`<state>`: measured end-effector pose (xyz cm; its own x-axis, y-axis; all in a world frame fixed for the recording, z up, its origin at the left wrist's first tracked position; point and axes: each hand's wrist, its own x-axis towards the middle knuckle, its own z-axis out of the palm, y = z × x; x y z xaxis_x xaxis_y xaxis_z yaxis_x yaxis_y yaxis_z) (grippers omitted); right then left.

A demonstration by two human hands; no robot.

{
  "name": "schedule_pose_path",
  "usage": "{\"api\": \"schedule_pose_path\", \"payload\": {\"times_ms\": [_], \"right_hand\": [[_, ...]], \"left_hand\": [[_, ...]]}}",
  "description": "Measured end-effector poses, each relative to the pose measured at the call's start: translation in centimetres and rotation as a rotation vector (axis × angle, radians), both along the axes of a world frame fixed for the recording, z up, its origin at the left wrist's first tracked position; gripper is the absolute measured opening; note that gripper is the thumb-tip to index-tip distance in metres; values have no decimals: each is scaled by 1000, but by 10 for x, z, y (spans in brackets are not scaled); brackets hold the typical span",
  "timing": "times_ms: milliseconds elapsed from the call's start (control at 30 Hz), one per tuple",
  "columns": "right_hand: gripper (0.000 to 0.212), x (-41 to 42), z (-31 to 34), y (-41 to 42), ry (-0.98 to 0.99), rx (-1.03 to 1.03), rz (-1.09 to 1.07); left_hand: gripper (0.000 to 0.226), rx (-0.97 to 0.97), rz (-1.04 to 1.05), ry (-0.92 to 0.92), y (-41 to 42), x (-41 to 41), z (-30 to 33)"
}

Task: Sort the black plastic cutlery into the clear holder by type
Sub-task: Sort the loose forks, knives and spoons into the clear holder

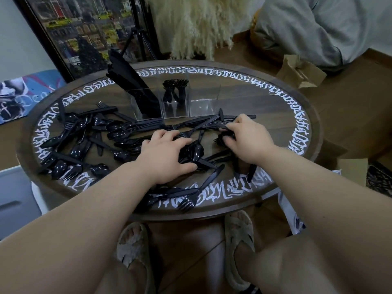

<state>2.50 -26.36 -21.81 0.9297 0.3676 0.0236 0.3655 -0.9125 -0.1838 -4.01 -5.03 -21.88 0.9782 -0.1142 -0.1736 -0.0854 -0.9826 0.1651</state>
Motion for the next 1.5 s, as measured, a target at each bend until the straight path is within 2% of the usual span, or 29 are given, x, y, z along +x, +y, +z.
{"api": "schedule_pose_path", "payload": {"times_ms": [100,233,367,467,600,767,833,900,1033,1133,1300,1433,1500], "right_hand": [[36,-1,0,9,12,-85,64],[33,-2,-2,8,36,-135,63],[26,-8,-4,14,-57,-149,104],[26,-12,-1,16,-120,-78,84],[25,-14,10,24,-191,125,56],[17,-16,19,41,-197,204,47],[14,-17,20,45,-202,254,40],[11,-17,21,48,-200,271,48],[23,-15,18,53,-175,148,80],[26,-9,12,52,-143,76,71],[27,-1,2,53,-100,110,21],[23,-3,2,61,-105,143,-6],[22,-5,6,66,-124,166,-10]], "left_hand": [[76,4,-12,4,-5,4,-2],[76,16,-8,52,-5,4,-6],[76,22,-7,73,-5,3,-8],[74,-14,13,56,-2,1,-7],[59,-38,154,-93,18,4,-4],[54,-15,266,-38,38,3,-8],[53,-33,281,-70,36,7,-9],[49,-45,287,-80,33,13,-10],[45,-51,274,-11,28,25,-15],[41,-84,288,-108,26,29,-16],[22,-220,342,-325,34,24,-5],[7,-278,412,-390,44,16,-1],[7,-316,445,-415,48,14,0]]}}
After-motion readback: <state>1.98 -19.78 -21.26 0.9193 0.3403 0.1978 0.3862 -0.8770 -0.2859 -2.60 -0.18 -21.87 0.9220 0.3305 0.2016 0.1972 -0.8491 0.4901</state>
